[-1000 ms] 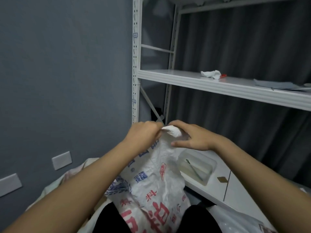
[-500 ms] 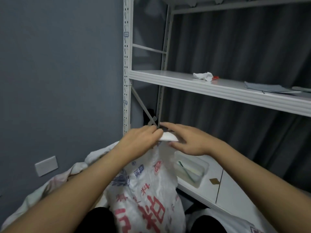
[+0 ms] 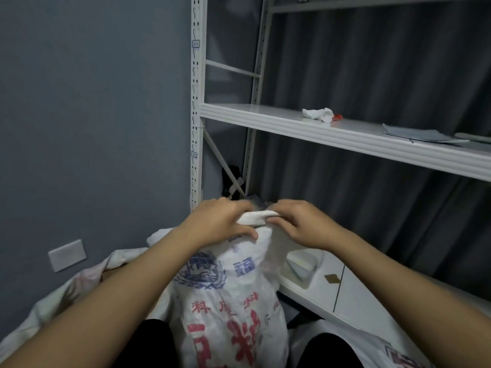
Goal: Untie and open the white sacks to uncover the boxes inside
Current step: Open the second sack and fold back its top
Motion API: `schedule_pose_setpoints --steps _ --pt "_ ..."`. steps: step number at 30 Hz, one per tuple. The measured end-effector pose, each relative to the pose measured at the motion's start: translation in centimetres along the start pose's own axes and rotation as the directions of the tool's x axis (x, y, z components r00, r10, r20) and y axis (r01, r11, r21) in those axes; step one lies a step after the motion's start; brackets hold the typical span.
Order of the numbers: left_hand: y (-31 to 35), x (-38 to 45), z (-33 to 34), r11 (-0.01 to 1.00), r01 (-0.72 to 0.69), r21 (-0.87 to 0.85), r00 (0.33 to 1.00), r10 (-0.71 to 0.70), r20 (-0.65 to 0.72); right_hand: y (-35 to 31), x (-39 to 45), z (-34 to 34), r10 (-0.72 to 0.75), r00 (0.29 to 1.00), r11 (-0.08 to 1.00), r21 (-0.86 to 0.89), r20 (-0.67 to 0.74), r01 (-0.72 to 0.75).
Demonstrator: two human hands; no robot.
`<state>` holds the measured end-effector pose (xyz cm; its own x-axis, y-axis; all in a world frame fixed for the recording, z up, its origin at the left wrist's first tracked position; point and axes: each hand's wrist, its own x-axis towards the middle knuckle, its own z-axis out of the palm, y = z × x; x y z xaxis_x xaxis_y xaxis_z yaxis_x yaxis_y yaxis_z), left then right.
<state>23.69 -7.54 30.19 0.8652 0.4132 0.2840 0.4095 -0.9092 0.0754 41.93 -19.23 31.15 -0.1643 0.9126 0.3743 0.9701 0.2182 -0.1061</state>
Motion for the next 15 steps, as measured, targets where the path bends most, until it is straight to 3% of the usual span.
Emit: schedule_pose_setpoints --steps 2,3,4,6,8,10,13,15 --pt "-1.0 -0.1 0.0 0.942 0.073 -0.326 0.991 -0.031 0.132 0.4 -0.6 0.5 -0.127 0.988 0.941 -0.327 -0.090 0.091" --pt "-1.1 -0.2 0.3 0.911 0.080 -0.404 0.990 -0.025 0.141 0.1 -0.8 0.5 -0.131 0.987 0.896 -0.437 -0.091 0.078" --pt "-0.9 -0.4 0.6 0.925 0.050 -0.377 0.993 -0.004 0.121 -0.5 -0.9 0.5 -0.088 0.994 0.869 -0.492 -0.059 0.048" --pt "-0.1 -0.4 0.9 0.993 -0.071 -0.099 0.997 0.074 0.035 -1.6 -0.8 0.6 -0.016 0.999 0.893 -0.450 0.036 0.030" --pt "0.8 -0.3 1.2 0.983 -0.147 0.111 0.987 0.154 -0.054 -2.4 -0.8 0.6 0.017 0.992 0.949 -0.315 0.123 0.023" --pt "0.7 -0.4 0.7 0.994 -0.106 0.023 0.994 0.107 -0.027 -2.1 -0.9 0.7 0.053 0.987 0.932 -0.364 0.155 0.007" --pt "-0.5 -0.9 0.1 0.897 0.105 -0.430 0.980 -0.021 0.196 -1.1 -1.9 1.3 -0.024 0.996 0.815 -0.575 0.087 0.070" --pt "-0.2 -1.2 0.6 0.940 0.020 -0.341 0.988 0.034 0.151 -1.0 -2.6 1.7 -0.066 0.997 0.883 -0.464 0.038 0.076"
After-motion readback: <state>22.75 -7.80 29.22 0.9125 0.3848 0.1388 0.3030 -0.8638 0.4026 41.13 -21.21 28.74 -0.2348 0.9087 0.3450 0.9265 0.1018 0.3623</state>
